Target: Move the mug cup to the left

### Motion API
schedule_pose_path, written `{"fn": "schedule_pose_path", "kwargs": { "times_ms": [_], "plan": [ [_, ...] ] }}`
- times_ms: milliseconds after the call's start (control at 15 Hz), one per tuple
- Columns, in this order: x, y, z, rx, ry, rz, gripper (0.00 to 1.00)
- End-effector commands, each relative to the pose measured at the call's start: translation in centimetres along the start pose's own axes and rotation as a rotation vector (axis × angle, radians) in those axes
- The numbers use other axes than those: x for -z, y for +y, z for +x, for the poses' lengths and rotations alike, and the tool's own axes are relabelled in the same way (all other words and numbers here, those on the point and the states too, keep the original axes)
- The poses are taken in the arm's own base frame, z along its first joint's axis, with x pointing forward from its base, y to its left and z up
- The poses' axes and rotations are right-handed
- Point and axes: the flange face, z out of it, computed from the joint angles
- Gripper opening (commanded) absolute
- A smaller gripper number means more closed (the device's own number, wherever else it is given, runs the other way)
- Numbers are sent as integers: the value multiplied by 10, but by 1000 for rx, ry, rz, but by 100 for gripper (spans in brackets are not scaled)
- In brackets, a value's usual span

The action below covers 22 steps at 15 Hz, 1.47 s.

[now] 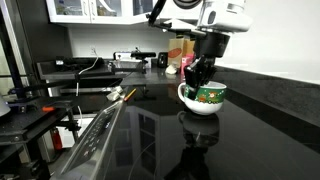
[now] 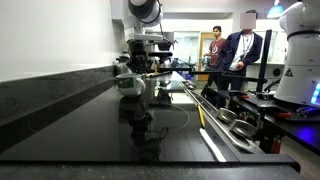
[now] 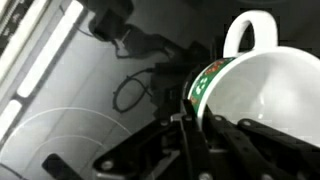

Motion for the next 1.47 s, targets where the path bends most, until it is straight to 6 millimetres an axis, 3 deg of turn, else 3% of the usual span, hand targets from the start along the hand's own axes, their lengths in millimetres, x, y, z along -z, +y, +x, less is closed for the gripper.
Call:
{"fn": "schedule_pose_path", "kwargs": {
  "times_ms": [0,400,800,1133,1400],
  "plan": [
    [11,8,-35,102,-31,20,3],
    [-1,0,-106,283,-74,4,3],
    [-33,-40,-166,357,-16,43,3],
    [-46,-68,-201,423,29,80,3],
    [-43,-72,-209,448,64,70,3]
  ]
}}
